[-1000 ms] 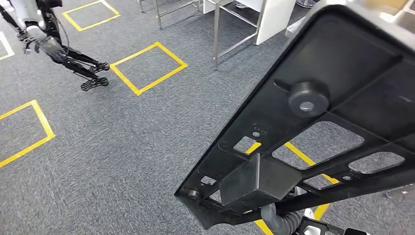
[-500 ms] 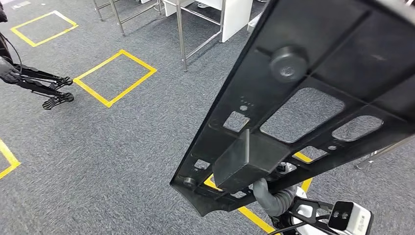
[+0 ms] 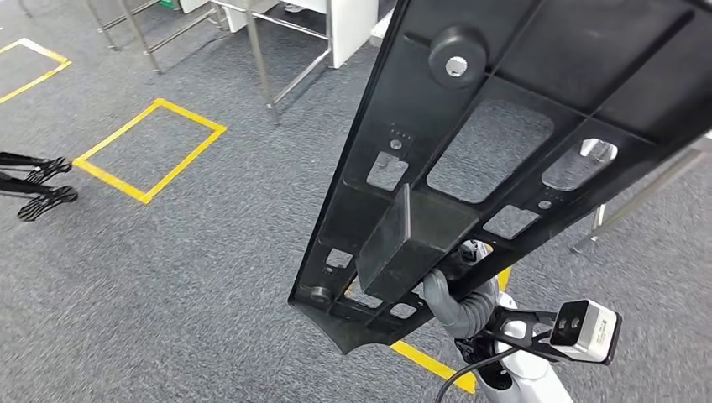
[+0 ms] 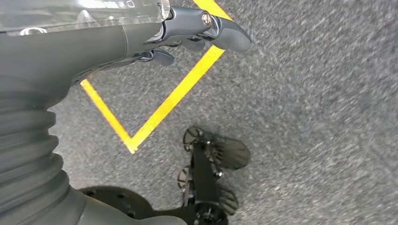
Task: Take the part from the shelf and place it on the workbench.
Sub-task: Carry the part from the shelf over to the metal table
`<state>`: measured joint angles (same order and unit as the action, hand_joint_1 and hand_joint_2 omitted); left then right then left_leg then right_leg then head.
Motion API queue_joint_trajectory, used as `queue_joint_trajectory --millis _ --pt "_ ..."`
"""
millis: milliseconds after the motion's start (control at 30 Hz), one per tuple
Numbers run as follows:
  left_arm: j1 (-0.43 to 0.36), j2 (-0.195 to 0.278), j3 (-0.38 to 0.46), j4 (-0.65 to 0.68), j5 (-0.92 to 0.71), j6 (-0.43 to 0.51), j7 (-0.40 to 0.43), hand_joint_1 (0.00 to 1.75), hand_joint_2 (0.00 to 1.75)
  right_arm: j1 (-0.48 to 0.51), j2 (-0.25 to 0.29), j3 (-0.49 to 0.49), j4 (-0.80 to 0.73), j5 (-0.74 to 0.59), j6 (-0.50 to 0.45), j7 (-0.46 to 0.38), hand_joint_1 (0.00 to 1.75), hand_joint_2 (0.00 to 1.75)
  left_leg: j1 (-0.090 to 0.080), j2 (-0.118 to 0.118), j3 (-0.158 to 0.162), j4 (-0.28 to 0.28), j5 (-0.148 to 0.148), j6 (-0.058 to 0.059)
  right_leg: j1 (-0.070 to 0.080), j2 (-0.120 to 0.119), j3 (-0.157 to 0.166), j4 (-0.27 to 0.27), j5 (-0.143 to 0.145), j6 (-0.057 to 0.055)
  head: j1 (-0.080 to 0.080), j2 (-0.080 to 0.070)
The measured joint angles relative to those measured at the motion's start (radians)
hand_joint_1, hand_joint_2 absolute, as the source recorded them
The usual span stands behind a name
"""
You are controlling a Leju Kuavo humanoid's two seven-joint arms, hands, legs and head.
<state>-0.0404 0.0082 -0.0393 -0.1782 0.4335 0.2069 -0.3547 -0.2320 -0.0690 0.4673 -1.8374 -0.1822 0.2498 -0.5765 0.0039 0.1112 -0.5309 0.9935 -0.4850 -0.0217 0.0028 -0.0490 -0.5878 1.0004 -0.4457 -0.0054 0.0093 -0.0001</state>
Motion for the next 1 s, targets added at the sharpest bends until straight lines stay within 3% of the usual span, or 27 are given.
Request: queue_joint_trajectory --millis 67,133,200,233,300,333,400,433,500,567,633,700,733,767,800,867,933,1000 --pt "0.000 -0.001 0.000 0.000 0.004 -0.001 0.012 0.00 1.75 -0.004 0.000 0.004 0.006 -0.005 0.000 -0.001 1.75 1.75 0.004 -0.036 -0.014 0.043 -0.032 -0.010 -0.007 0.023 0.005 -0.009 0.006 -0.011 -0.003 0.000" --pt "0.003 -0.002 0.000 0.000 0.008 -0.002 0.022 0.00 1.75 -0.009 0.001 0.009 0.014 -0.008 0.000 -0.004 1.75 1.75 0.008 -0.087 -0.070 0.166 -0.096 -0.017 -0.009 0.046 0.008 -0.012 0.008 -0.018 -0.009 0.000" --pt "0.005 -0.002 0.000 0.000 0.011 -0.005 0.028 0.00 1.75 -0.012 0.001 0.013 0.027 -0.011 0.000 -0.007 1.75 1.75 0.009 -0.101 -0.131 0.282 -0.132 -0.020 -0.008 0.073 0.008 -0.010 0.007 -0.021 -0.011 0.000" --pt "0.007 -0.002 0.000 0.000 0.012 -0.010 0.030 0.00 1.75 -0.015 0.001 0.015 0.035 -0.015 0.000 -0.009 1.75 1.75 0.009 -0.103 -0.140 0.290 -0.121 -0.020 -0.007 0.088 0.008 -0.008 0.007 -0.020 -0.011 0.000" --pt "0.009 -0.002 0.001 0.000 0.013 -0.020 0.033 0.00 1.75 -0.031 0.000 0.020 0.052 -0.032 -0.005 -0.011 1.75 1.75 0.010 -0.114 -0.107 0.194 -0.048 -0.017 -0.008 0.118 0.009 -0.003 0.005 -0.018 -0.011 0.000" --pt "0.011 -0.002 0.001 0.000 0.013 -0.025 0.034 0.00 1.75 -0.043 0.000 0.024 0.060 -0.043 -0.010 -0.012 1.75 1.75 0.011 -0.135 -0.077 0.122 -0.014 -0.013 -0.008 0.132 0.008 0.000 0.003 -0.016 -0.012 0.000" --pt "0.010 -0.001 0.001 0.000 0.012 -0.033 0.035 0.00 1.75 -0.067 -0.002 0.031 0.073 -0.062 -0.021 -0.012 1.75 1.75 0.013 -0.172 -0.038 0.027 0.018 -0.005 -0.009 0.155 0.002 0.005 0.003 -0.006 -0.012 0.000" --pt "0.009 -0.001 0.002 0.000 0.011 -0.036 0.036 0.00 1.75 -0.075 -0.003 0.033 0.078 -0.068 -0.024 -0.011 1.75 1.75 0.012 -0.180 -0.033 0.014 0.017 -0.001 -0.010 0.165 -0.002 0.005 0.005 0.000 -0.012 0.000" --pt "0.005 -0.001 0.001 0.000 0.009 -0.040 0.037 0.00 1.75 -0.082 -0.006 0.037 0.085 -0.076 -0.029 -0.012 1.75 1.75 0.011 -0.164 -0.030 0.007 0.021 0.011 -0.013 0.178 -0.006 0.003 0.008 0.013 -0.012 0.000" --pt "0.004 -0.003 0.001 0.000 0.008 -0.042 0.037 0.00 1.75 -0.085 -0.010 0.039 0.090 -0.080 -0.033 -0.013 1.75 1.75 0.013 -0.141 -0.024 -0.004 0.027 0.025 -0.011 0.139 -0.020 0.031 -0.011 0.023 -0.009 0.000" --pt "0.007 -0.003 0.001 0.000 0.008 -0.044 0.037 0.00 1.75 -0.090 -0.013 0.042 0.093 -0.082 -0.036 -0.015 1.75 1.75 0.013 -0.116 -0.022 -0.010 0.029 0.034 -0.009 0.078 -0.074 0.142 -0.070 0.030 -0.004 0.000" --pt "0.011 -0.003 0.001 0.000 0.009 -0.045 0.038 0.00 1.75 -0.091 -0.015 0.046 0.099 -0.082 -0.036 -0.015 1.75 1.75 0.011 -0.091 -0.023 -0.009 0.026 0.036 -0.013 0.060 -0.142 0.275 -0.121 0.036 -0.003 0.000" --pt "0.012 -0.003 0.002 0.000 0.009 -0.045 0.038 0.00 1.75 -0.091 -0.017 0.048 0.101 -0.082 -0.036 -0.016 1.75 1.75 0.010 -0.078 -0.022 -0.008 0.025 0.036 -0.015 0.057 -0.155 0.300 -0.121 0.037 -0.003 0.000" --pt "0.013 -0.003 0.001 0.000 0.009 -0.044 0.039 0.00 1.75 -0.091 -0.018 0.049 0.104 -0.082 -0.035 -0.016 1.75 1.75 0.010 -0.067 -0.021 -0.007 0.022 0.034 -0.016 0.054 -0.147 0.282 -0.103 0.037 -0.003 0.000" --pt "0.012 -0.003 0.001 0.000 0.009 -0.044 0.039 0.00 1.75 -0.091 -0.020 0.051 0.105 -0.082 -0.035 -0.016 1.75 1.75 0.010 -0.056 -0.019 -0.006 0.020 0.032 -0.016 0.045 -0.117 0.223 -0.069 0.036 -0.003 0.000" --pt "0.011 -0.004 0.001 0.000 0.009 -0.044 0.040 0.00 1.75 -0.094 -0.021 0.053 0.106 -0.082 -0.035 -0.016 1.75 1.75 0.006 -0.037 -0.013 -0.003 0.012 0.025 -0.010 0.005 -0.039 0.073 -0.011 0.026 -0.003 0.000" --pt "0.010 -0.004 0.001 0.000 0.009 -0.044 0.040 0.00 1.75 -0.097 -0.021 0.055 0.106 -0.083 -0.035 -0.016 1.75 1.75 0.001 -0.021 -0.008 -0.003 0.006 0.014 -0.002 -0.015 -0.005 0.003 0.005 0.014 -0.004 0.000" --pt "0.009 -0.004 0.001 0.000 0.010 -0.043 0.040 0.00 1.75 -0.098 -0.022 0.057 0.107 -0.083 -0.035 -0.017 1.75 1.75 0.000 -0.004 -0.002 -0.005 0.002 0.003 -0.001 0.007 -0.007 0.001 0.006 0.004 -0.005 0.000"
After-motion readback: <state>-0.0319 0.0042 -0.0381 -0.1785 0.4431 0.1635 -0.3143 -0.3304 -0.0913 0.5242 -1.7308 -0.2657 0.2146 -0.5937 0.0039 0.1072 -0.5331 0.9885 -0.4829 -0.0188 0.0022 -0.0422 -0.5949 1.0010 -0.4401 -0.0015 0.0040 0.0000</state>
